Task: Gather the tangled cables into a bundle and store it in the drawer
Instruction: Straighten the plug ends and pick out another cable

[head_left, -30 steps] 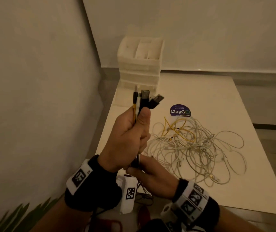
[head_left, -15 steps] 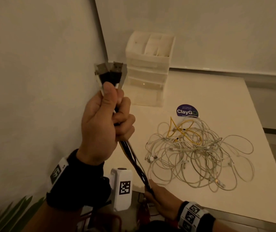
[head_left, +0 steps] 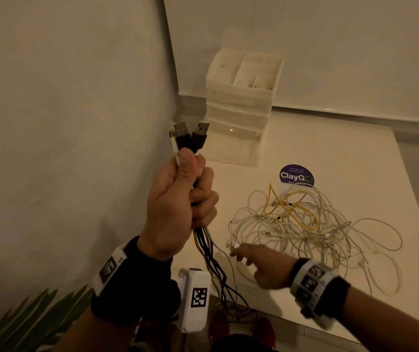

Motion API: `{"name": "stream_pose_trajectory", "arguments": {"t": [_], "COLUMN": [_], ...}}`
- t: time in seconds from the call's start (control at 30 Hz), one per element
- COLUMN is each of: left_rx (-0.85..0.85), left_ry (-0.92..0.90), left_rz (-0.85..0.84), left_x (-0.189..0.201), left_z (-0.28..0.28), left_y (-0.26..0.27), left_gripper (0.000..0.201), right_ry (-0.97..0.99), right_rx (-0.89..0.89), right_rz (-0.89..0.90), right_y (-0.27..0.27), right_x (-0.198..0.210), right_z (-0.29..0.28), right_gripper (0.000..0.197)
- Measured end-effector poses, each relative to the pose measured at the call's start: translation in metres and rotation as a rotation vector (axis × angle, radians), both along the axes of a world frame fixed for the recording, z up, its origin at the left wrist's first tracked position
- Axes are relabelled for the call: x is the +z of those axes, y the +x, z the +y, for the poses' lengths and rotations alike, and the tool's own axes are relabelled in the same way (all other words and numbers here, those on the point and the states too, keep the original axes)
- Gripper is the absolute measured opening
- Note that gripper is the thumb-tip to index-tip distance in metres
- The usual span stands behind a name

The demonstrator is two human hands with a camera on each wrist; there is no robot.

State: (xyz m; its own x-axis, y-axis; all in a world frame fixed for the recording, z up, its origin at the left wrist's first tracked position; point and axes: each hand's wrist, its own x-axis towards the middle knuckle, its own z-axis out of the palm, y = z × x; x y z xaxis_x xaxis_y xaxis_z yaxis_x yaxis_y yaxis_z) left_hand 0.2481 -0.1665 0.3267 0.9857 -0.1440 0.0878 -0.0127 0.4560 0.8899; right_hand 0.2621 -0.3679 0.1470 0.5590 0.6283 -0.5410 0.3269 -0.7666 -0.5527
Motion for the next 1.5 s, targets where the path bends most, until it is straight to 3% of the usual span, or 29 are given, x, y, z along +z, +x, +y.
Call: {"name": "stream_pose_trajectory", "arguments": {"t": [0.1,0.2,0.37,0.57,0.67,0.77,0.87,1.13,1.23,1.37,1.5], "left_rx": [0.019,0.042,0.106,0.177,0.187,0.175,0.146,0.016,-0.033,-0.069,-0.112], "left_ry": [0.015,0.019,0.027,0.03,0.052,0.058,0.068,0.073,0.074,0.058,0.034], "left_rz": [0.005,0.005,0.029,0.05,0.039,0.039,0.043,0.04,0.023,0.008,-0.02], "left_x": [-0.003,-0.004,-0.007,-0.01,-0.01,-0.011,-0.013,-0.012,-0.008,0.0,0.003], "left_z": [-0.003,-0.006,-0.004,0.002,0.001,-0.002,-0.01,-0.053,-0.069,-0.088,-0.098], "left_y": [-0.002,-0.004,-0.008,-0.013,-0.013,-0.008,0.002,0.035,0.046,0.057,0.066], "left_gripper": [0.041,0.038,0.039,0.038,0.039,0.04,0.042,0.049,0.046,0.045,0.051], "right_ry": [-0.069,-0.216,-0.439,-0.447,-0.414,-0.278,0.05,0.724,0.775,0.768,1.065], "right_rx": [0.063,0.114,0.226,0.227,0.113,-0.103,-0.387,-0.993,-1.081,-1.044,-1.043], "right_rz": [-0.288,-0.469,-0.557,-0.605,-0.603,-0.566,-0.48,-0.433,-0.588,-0.811,-0.669], "right_y": [0.044,0.07,0.077,0.085,0.096,0.107,0.114,0.106,0.106,0.097,0.081], "right_x": [-0.005,-0.024,-0.061,-0.074,-0.064,-0.037,-0.006,0.088,0.128,0.175,0.209], "right_z": [0.005,0.016,0.022,0.019,0.006,-0.012,-0.035,-0.092,-0.112,-0.135,-0.147], "right_gripper": [0.048,0.041,0.04,0.04,0.035,0.017,0.007,0.019,0.016,0.005,0.004]}}
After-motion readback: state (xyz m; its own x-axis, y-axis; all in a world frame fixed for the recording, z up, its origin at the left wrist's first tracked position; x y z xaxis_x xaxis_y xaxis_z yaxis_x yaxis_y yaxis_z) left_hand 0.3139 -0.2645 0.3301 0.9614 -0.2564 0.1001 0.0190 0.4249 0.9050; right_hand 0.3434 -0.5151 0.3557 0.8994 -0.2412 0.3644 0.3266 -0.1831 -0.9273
